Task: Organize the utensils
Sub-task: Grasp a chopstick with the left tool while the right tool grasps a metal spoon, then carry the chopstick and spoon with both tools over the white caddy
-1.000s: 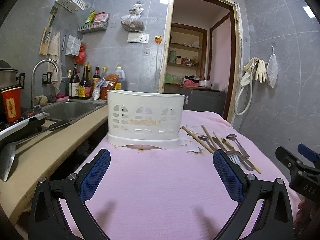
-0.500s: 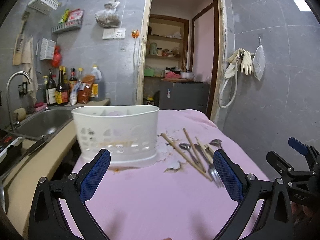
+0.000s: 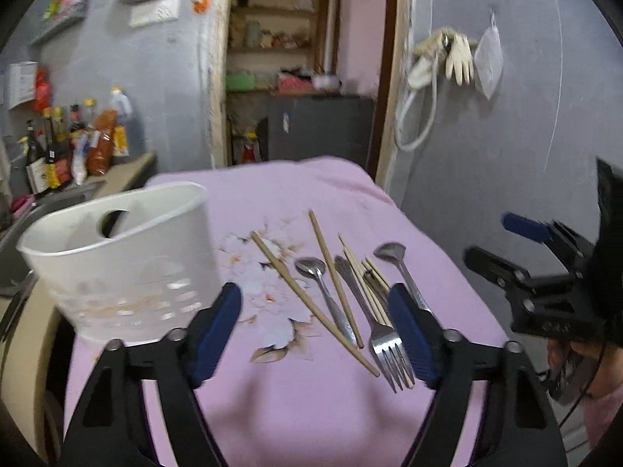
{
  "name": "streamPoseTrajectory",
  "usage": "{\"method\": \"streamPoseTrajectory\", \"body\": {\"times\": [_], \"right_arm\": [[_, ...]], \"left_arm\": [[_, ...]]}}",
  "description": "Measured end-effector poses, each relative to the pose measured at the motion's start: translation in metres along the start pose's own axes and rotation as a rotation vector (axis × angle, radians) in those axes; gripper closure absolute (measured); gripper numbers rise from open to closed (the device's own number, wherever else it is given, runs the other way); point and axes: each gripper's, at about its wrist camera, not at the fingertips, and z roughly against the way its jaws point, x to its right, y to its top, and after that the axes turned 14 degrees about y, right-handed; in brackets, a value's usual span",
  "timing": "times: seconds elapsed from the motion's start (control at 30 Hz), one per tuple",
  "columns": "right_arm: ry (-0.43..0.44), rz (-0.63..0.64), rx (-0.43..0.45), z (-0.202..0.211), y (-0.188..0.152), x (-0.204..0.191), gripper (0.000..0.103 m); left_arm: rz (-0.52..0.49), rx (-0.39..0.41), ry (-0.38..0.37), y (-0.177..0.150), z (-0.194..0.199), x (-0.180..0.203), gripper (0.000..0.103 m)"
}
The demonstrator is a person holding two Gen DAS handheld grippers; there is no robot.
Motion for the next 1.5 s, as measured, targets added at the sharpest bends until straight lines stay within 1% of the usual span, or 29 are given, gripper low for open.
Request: {"method": "streamPoseTrajectory", "body": {"times": [0.03,0.1,0.13,0.2,0.23,0.27,0.3,0.37,0.43,0.5,0.57,0.67,0.77,1.13,1.17,1.27,1.33,1.4,1.5], "right_arm": [[0.020,-0.013,-0.021,-0.008,0.002,0.006,0.019],[0.054,-0.029,-0.055,-0.022,0.004,0.017,0.024],[0.063,-0.033,-0.067,-0.026,0.005,0.019,0.025],[0.086,-0.046,-0.100,-0.040,0.007,0.027,0.032],[0.095,-0.056,-0.115,-0.045,0.008,0.031,0.034],[0.103,-0.067,-0.133,-0.051,0.009,0.035,0.039],[0.107,-0.075,-0.158,-0.058,0.008,0.038,0.044],[0.115,-0.090,-0.196,-0.069,0.006,0.041,0.048],[0.123,-0.103,-0.235,-0.080,0.004,0.046,0.048],[0.116,-0.101,-0.265,-0.088,0.002,0.049,0.052],[0.123,-0.108,-0.289,-0.094,0.002,0.053,0.052],[0.144,-0.136,-0.318,-0.103,0.001,0.059,0.052],[0.166,-0.153,-0.339,-0.112,0.002,0.061,0.052],[0.166,-0.106,-0.385,-0.136,0.009,0.058,0.052],[0.164,-0.099,-0.387,-0.136,0.009,0.057,0.053],[0.147,-0.084,-0.391,-0.137,0.009,0.056,0.061],[0.150,-0.089,-0.387,-0.136,0.009,0.057,0.061],[0.146,-0.085,-0.380,-0.134,0.009,0.057,0.061],[0.143,-0.067,-0.360,-0.127,0.008,0.053,0.062]], "left_arm": [[-0.005,-0.024,-0.002,0.001,-0.009,0.003,0.045],[-0.005,-0.088,-0.019,0.004,-0.031,0.006,0.058],[-0.002,-0.117,-0.023,0.005,-0.041,0.006,0.061],[0.005,-0.183,-0.027,0.008,-0.063,0.007,0.072],[0.009,-0.216,-0.023,0.009,-0.074,0.006,0.074],[0.015,-0.243,-0.009,0.010,-0.082,0.005,0.079],[0.017,-0.268,0.014,0.011,-0.091,0.005,0.081],[0.006,-0.301,0.041,0.013,-0.105,0.005,0.082],[0.010,-0.332,0.056,0.015,-0.118,0.003,0.083],[0.008,-0.349,0.077,0.016,-0.128,0.003,0.086],[0.005,-0.364,0.092,0.017,-0.137,0.003,0.087],[0.000,-0.392,0.107,0.015,-0.147,-0.001,0.093],[0.000,-0.394,0.108,0.015,-0.149,-0.001,0.093],[0.073,-0.437,0.060,0.017,-0.158,-0.012,0.093],[0.074,-0.436,0.060,0.015,-0.155,-0.008,0.093],[0.084,-0.419,0.067,0.013,-0.151,-0.007,0.093],[0.099,-0.412,0.063,0.011,-0.149,-0.007,0.094],[0.118,-0.407,0.040,0.010,-0.145,-0.006,0.098],[0.134,-0.385,0.017,0.010,-0.134,-0.006,0.099]]}}
